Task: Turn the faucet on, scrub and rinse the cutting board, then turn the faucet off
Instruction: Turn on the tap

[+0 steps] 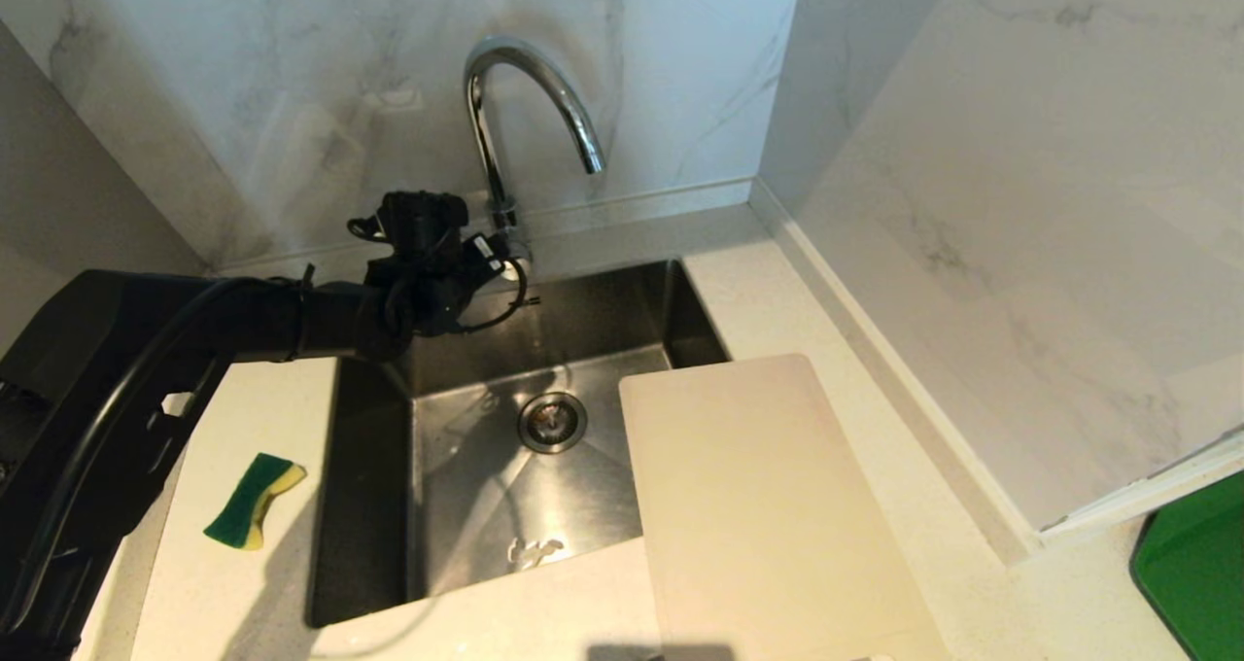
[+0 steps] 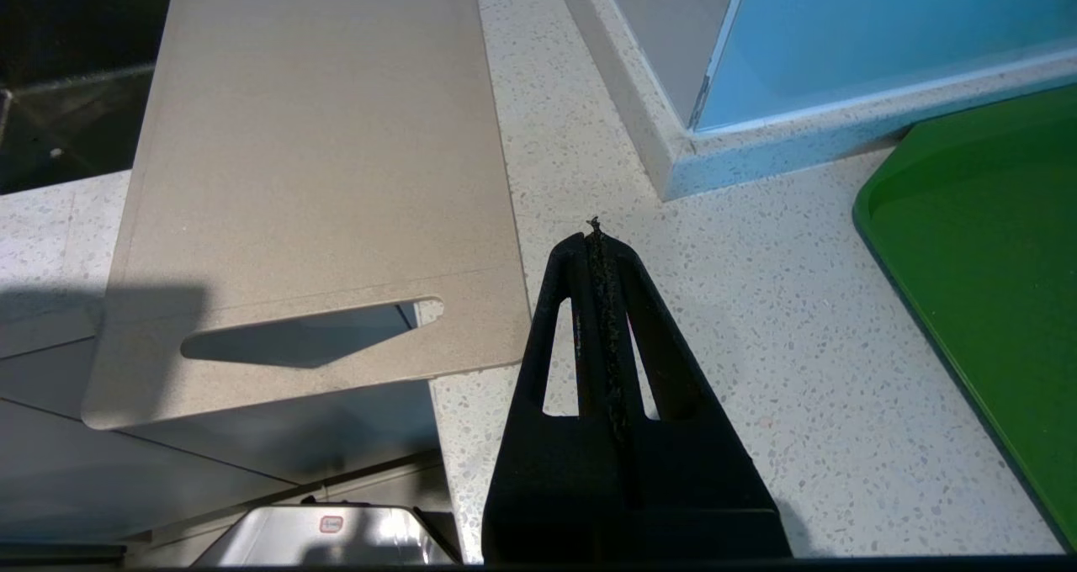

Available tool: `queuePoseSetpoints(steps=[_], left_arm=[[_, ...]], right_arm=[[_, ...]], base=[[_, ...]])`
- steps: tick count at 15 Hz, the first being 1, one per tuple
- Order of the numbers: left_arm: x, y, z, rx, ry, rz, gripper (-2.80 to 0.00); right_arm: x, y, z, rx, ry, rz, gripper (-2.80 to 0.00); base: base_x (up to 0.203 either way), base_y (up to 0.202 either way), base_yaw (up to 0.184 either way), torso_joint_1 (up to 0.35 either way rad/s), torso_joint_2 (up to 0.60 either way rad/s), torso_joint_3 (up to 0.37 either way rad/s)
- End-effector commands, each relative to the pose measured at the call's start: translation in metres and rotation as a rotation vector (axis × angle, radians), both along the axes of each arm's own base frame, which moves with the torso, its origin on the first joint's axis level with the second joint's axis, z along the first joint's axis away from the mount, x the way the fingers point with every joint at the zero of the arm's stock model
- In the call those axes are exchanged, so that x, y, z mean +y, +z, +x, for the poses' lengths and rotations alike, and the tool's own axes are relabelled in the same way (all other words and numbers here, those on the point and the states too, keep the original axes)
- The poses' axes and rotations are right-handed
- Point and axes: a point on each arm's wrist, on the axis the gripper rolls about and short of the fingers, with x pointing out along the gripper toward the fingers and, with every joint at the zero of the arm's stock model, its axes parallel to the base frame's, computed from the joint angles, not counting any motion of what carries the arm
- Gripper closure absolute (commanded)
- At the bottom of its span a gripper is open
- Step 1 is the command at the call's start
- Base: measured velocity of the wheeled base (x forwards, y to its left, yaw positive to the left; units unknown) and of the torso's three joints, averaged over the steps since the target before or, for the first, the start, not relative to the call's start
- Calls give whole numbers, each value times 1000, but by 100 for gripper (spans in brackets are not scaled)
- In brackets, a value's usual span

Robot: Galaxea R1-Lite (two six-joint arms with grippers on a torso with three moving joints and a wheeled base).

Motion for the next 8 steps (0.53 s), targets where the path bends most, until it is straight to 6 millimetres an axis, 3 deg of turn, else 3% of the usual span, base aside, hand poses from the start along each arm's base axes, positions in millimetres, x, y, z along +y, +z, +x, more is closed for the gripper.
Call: queuePoseSetpoints(steps=[1, 8], left_arm=[[3, -9, 5, 10, 9, 2, -280], [8, -11, 8, 14, 16, 3, -280]], right_arm=[[0, 0, 0, 0, 0, 0, 0], [0, 0, 0, 0, 0, 0, 0]], base=[[0, 0, 0, 0, 0, 0], [0, 0, 0, 0, 0, 0]])
